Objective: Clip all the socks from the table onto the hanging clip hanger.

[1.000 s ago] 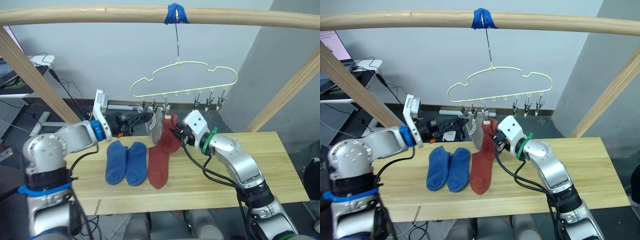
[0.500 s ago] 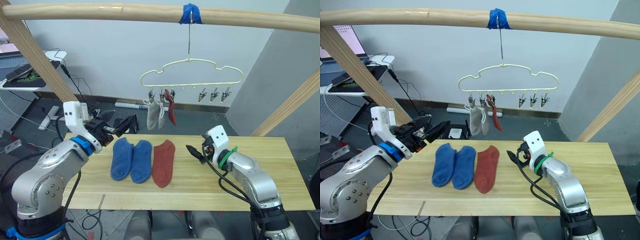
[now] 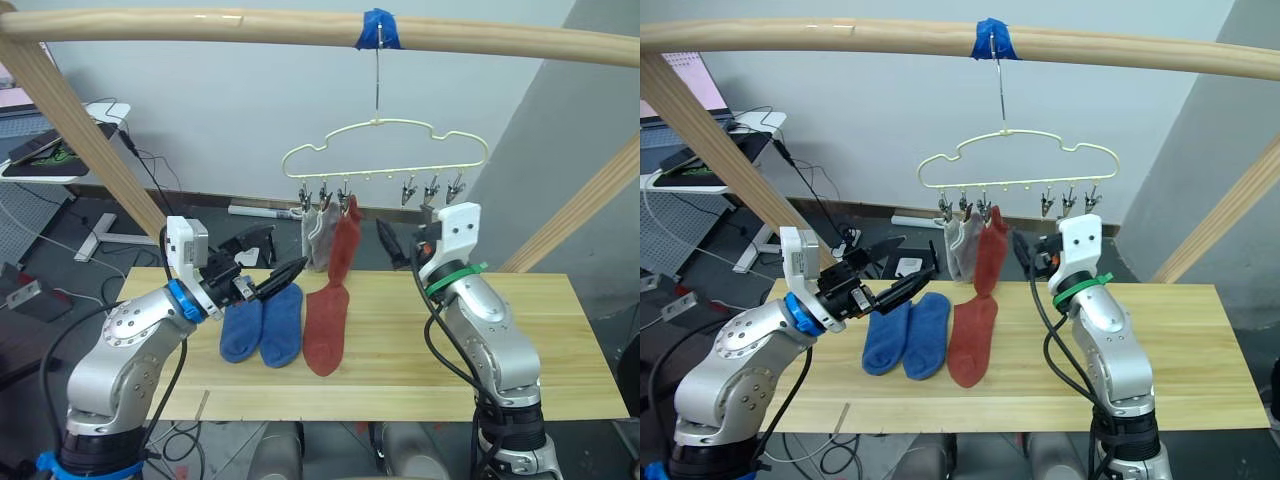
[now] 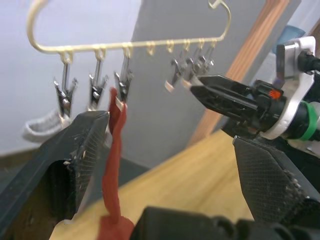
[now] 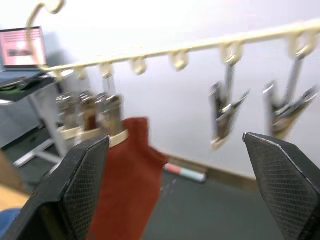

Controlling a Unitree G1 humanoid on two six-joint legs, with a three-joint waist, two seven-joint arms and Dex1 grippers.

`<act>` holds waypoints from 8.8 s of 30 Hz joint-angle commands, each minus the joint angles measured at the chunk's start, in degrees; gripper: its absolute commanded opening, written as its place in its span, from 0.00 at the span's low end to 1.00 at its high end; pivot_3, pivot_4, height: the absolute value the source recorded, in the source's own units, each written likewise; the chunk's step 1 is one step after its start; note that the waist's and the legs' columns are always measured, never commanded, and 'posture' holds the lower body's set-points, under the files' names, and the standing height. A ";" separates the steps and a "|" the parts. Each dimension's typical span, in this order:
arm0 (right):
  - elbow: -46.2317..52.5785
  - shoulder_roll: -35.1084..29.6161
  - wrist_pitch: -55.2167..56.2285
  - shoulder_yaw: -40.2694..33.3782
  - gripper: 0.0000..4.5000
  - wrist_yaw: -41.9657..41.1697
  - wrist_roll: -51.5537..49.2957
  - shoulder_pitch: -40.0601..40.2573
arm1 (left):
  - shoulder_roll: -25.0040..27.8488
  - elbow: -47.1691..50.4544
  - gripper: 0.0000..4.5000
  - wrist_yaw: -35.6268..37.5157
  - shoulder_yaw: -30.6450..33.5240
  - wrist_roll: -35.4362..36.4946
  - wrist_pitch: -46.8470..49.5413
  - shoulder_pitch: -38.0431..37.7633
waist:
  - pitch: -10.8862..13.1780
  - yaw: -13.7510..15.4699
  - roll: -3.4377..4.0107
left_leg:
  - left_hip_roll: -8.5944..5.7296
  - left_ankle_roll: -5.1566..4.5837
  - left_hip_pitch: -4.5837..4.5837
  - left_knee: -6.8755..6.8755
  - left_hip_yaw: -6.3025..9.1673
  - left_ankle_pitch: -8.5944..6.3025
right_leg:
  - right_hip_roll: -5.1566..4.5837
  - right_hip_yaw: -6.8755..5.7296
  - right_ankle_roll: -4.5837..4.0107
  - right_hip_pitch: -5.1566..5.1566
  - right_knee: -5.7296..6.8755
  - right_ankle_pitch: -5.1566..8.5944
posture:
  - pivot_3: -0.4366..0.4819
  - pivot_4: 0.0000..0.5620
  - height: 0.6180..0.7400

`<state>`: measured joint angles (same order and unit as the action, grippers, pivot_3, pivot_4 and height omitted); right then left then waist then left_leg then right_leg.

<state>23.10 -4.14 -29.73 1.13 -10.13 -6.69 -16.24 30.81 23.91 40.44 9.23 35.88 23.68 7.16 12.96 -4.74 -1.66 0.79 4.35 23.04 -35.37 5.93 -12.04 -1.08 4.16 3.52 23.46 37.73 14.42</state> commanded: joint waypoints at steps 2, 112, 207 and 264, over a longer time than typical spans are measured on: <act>0.15 -1.38 1.98 -1.24 0.70 -0.24 -0.51 -0.78 | -0.58 0.44 1.00 0.31 -0.86 -1.49 -2.12 1.52 | 0.00 -0.16 0.00 | 0.00 0.00 0.01 0.00 -0.03 0.00 | -0.01 0.01 0.00 0.00 -0.01 -0.01 | 0.35 0.27 1.00; -11.53 -9.42 -5.67 -1.90 0.01 -10.13 -9.78 -14.21 | 3.31 -14.98 1.00 3.42 -19.80 -22.03 -9.08 2.42 | -1.12 -0.08 0.24 | 0.01 -0.06 -0.09 -0.40 0.09 0.01 | 0.09 -0.02 0.00 -0.15 0.29 0.05 | 0.37 0.31 1.00; -24.42 -1.86 -61.71 -41.88 0.00 35.03 -72.09 -33.48 | -10.16 -35.44 0.00 -7.27 -22.29 -42.86 -64.04 14.86 | -0.69 -3.31 0.90 | -0.04 -0.34 0.29 -0.33 0.08 -0.07 | 0.04 -0.02 0.25 0.01 0.16 0.10 | 0.30 0.35 1.00; 8.53 -15.41 0.29 7.13 0.57 9.36 -11.67 3.02 | 9.04 6.87 1.00 2.89 2.74 13.08 5.28 -4.18 | -0.19 -4.03 0.85 | 0.20 -0.37 0.82 -0.32 -0.15 -0.09 | 0.14 0.01 0.36 0.69 0.21 0.28 | 0.34 0.37 1.00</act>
<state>31.25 -20.30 -31.90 7.76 -0.92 -20.69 -12.23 40.02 28.00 44.26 10.24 48.45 28.83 3.39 12.76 -8.77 -0.81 0.98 3.98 23.86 -35.69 5.79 -12.12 -0.93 4.17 3.87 24.16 37.94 14.70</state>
